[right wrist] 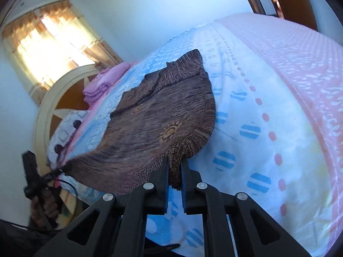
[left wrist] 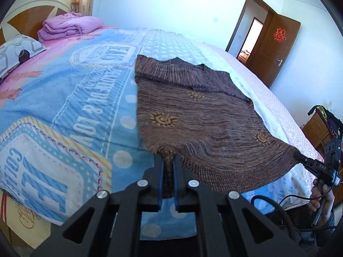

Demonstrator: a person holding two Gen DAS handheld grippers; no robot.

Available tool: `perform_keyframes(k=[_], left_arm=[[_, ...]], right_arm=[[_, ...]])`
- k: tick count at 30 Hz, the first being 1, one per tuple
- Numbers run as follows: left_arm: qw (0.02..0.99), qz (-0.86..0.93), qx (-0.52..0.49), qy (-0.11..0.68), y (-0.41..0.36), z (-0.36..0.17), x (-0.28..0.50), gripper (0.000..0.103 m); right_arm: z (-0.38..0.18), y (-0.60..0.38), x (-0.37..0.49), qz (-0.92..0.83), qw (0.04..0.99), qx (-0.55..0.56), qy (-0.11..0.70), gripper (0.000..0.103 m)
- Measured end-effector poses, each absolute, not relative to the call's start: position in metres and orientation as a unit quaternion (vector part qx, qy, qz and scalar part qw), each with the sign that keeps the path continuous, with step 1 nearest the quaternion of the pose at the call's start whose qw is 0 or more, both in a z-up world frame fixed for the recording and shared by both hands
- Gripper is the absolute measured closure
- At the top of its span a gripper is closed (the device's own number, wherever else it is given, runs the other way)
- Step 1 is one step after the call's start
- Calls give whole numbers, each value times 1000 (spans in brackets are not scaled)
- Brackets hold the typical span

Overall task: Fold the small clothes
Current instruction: 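Grasp the sweater hem with the left gripper while the right gripper grasps it too, then lift the hem with both grippers and fold it toward the collar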

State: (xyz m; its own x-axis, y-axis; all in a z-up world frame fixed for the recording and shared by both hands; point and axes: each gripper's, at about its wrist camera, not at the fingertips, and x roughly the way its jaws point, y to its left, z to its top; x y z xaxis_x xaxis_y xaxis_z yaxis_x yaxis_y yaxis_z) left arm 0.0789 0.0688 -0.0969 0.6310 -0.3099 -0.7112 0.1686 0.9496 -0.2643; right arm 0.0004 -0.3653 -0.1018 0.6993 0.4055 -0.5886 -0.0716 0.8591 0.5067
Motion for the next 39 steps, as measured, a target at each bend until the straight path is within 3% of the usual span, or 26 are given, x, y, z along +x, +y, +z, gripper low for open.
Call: perform_keyframes(k=[17,39], left_arm=[[923,-121,-116,347,79,-57,150,95],[943,-77,-83,312,69,-22,265,95]], right_arm=[[-23,-368,65,126,931,196,280,95],[16,-354,209,117,940,151,283,95]])
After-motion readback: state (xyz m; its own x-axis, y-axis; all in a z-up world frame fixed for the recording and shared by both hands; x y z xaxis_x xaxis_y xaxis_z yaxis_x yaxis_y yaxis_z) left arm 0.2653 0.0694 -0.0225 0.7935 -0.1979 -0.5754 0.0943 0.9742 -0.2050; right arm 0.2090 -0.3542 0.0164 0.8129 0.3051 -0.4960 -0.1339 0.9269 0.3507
